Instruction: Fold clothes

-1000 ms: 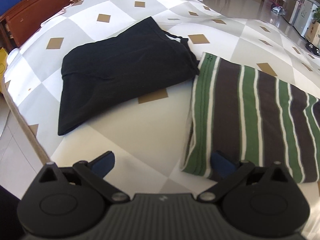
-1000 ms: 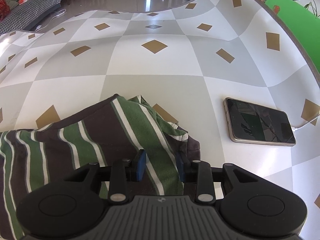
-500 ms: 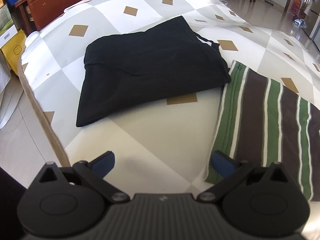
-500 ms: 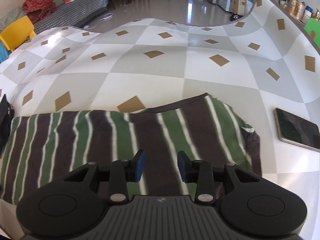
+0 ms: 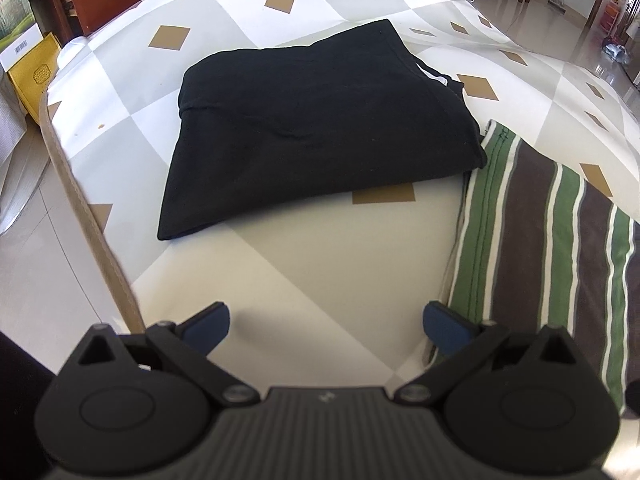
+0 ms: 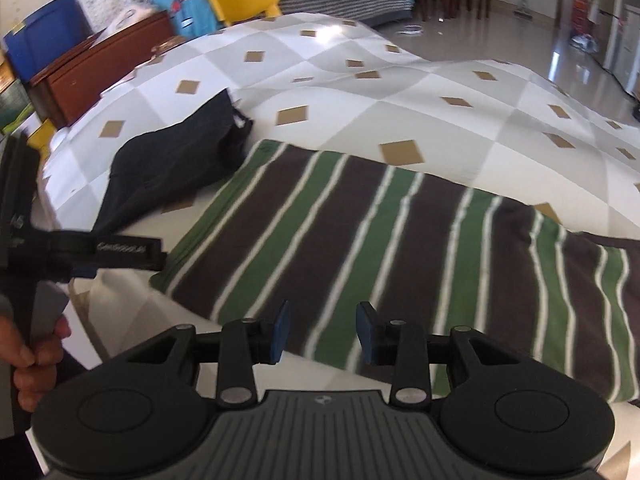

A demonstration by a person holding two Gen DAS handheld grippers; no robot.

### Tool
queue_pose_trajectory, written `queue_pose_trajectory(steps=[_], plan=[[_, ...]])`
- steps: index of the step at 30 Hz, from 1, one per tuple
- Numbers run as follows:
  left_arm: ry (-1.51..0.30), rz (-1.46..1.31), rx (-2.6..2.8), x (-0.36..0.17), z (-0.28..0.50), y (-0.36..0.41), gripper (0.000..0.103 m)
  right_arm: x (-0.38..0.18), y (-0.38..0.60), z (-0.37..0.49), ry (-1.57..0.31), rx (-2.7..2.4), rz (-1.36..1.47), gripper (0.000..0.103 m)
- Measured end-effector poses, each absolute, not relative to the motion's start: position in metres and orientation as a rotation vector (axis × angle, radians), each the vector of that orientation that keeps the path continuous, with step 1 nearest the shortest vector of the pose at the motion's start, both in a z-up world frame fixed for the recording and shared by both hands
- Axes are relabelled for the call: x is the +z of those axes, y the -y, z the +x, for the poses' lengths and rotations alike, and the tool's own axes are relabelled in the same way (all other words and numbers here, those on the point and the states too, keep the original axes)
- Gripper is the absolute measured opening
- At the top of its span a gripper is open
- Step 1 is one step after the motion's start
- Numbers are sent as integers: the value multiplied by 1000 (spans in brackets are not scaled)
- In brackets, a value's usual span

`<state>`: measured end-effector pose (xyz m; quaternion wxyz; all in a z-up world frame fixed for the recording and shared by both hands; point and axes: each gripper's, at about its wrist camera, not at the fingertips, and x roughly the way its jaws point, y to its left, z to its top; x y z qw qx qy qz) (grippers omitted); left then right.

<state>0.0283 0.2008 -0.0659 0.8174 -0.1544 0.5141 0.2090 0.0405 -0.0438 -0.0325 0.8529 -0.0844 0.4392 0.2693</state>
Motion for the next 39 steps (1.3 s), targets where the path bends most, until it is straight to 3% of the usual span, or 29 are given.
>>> queue_pose_trajectory(steps=[29, 34, 39], plan=[[-1108, -419, 360, -61, 37, -212, 103, -95, -78, -14, -569, 789, -727, 34], [-1115, -487, 304, -60, 43, -213, 103, -97, -77, -13, -564, 783, -722, 12], [-1129, -560, 233, -58, 54, -215, 103, -83, -65, -8, -576, 774, -613, 6]])
